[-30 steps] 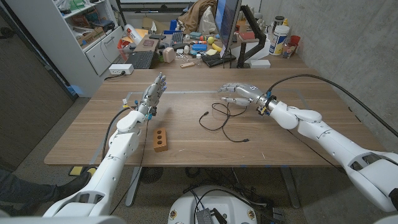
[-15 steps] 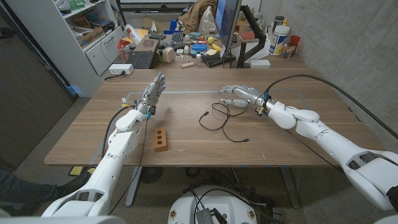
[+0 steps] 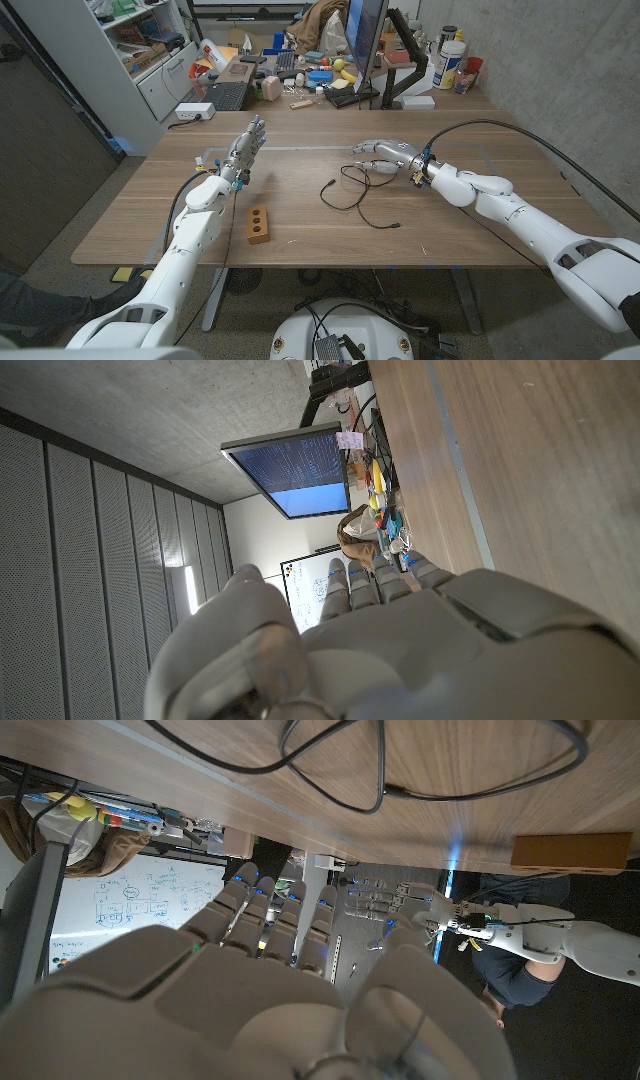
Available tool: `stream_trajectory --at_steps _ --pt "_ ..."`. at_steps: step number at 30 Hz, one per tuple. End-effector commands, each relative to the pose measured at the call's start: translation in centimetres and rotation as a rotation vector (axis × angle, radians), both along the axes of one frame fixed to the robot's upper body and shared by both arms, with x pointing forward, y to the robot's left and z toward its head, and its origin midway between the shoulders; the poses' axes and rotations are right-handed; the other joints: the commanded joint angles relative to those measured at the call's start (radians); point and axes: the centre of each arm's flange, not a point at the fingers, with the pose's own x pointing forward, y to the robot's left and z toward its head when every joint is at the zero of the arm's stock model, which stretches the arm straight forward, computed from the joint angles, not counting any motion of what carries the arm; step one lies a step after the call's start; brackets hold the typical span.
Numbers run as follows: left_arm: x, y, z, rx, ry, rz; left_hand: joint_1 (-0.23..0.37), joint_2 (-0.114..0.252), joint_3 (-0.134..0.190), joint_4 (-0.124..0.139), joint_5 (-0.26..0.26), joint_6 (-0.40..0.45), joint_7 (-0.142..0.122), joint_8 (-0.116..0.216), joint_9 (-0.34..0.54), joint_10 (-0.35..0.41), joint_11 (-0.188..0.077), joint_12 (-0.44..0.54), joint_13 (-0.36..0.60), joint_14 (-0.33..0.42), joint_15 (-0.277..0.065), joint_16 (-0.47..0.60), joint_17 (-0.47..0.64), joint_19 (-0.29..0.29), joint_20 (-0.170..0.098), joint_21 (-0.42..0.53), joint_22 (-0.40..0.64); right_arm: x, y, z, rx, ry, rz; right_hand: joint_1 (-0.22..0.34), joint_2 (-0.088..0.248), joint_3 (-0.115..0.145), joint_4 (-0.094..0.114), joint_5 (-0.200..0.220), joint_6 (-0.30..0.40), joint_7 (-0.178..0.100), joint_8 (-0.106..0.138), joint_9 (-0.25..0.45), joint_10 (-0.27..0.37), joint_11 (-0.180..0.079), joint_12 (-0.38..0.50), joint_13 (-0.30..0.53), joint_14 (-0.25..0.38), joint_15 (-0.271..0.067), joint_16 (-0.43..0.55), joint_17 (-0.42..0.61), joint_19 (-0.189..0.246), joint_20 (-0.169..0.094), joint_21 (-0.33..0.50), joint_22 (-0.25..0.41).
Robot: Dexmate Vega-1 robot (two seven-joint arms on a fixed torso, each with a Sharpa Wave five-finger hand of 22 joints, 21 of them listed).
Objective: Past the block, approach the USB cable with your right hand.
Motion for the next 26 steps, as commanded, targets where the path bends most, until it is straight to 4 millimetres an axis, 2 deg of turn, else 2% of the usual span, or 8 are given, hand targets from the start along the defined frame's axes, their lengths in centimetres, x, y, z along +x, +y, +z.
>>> stream_trajectory --at_steps 1,26 --pt "0.11 -0.43 -0.29 -0.003 0.007 -0.001 0.017 0.001 -0.008 0.004 0.000 0.009 0.000 0.002 0.006 0.005 -0.002 0.006 0.002 0.000 0.003 0.002 0.004 -0.003 0.007 0.005 0.006 0.59 -0.12 -0.36 -0.015 0.028 -0.012 0.014 -0.001 0.005 -0.006 -0.003 0.011 0.000 0.004 0.002 0.011 0.002 0.007 0.002 0.000 -0.030 0.005 0.003 -0.001 -0.016 -0.003 0.002" --pt "-0.15 -0.64 -0.86 -0.015 0.007 0.007 0.019 0.002 -0.008 0.004 -0.001 0.012 -0.002 0.002 0.006 0.005 -0.005 0.005 0.002 0.000 0.005 0.002 0.004 -0.005 0.008 0.004 0.006 1.09 -0.12 -0.44 -0.015 0.056 -0.024 0.016 0.003 0.006 -0.008 -0.013 0.013 0.000 0.000 0.002 0.015 0.005 0.007 0.002 0.018 -0.029 0.011 0.003 0.003 -0.012 -0.009 0.002"
